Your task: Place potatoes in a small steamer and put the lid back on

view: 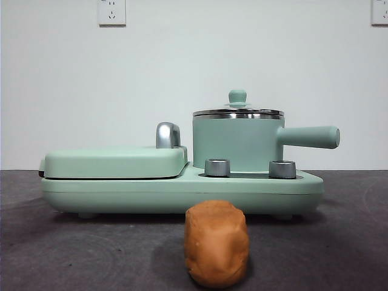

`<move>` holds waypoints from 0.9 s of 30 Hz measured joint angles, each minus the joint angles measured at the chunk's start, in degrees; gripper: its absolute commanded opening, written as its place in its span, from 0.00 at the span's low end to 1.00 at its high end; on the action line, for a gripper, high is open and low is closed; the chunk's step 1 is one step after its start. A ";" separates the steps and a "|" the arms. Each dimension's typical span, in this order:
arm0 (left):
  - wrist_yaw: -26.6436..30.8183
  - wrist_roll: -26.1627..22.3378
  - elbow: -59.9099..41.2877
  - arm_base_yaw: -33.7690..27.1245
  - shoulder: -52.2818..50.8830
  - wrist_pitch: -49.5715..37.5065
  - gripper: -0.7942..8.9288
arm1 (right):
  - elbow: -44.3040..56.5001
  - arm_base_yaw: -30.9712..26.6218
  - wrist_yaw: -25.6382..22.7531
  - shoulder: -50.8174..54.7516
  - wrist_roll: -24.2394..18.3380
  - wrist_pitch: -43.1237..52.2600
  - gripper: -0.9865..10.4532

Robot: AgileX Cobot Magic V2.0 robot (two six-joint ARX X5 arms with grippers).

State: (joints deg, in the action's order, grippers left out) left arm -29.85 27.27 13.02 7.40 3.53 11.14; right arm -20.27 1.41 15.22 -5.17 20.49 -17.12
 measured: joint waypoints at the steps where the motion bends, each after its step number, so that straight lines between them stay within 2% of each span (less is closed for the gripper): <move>1: -0.72 0.66 1.73 0.31 1.05 1.38 0.10 | -2.16 0.00 1.51 -1.09 0.33 -0.98 0.11; 5: -2.05 1.44 8.76 1.09 5.99 5.88 0.11 | -11.23 0.00 5.90 -6.16 0.83 -6.23 0.11; 11: -3.63 0.44 18.29 1.29 15.23 6.40 0.11 | -21.31 0.00 13.18 -14.47 0.68 -12.94 0.11; 16: -6.45 -2.80 23.04 1.29 23.76 6.69 0.13 | -27.71 -0.02 18.62 -21.00 -2.40 -18.08 0.11; 20: -8.61 -6.05 26.32 1.29 29.62 7.80 0.28 | -30.80 -0.02 22.93 -24.61 -5.60 -19.82 0.11; 24: -8.83 -9.66 29.14 1.33 34.16 10.64 0.32 | -31.36 -0.02 23.82 -26.03 -6.95 -19.87 0.11; 25: -8.87 -10.32 29.59 1.40 35.17 11.02 0.34 | -31.36 -0.02 23.82 -26.21 -7.08 -19.91 0.12; 27: -8.92 -11.56 30.69 1.79 37.57 11.96 0.44 | -31.36 -0.02 23.82 -26.51 -7.67 -19.93 0.22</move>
State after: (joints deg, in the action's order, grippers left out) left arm -38.76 15.70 43.70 9.19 41.10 23.09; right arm -51.64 1.39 39.05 -31.68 12.82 -37.06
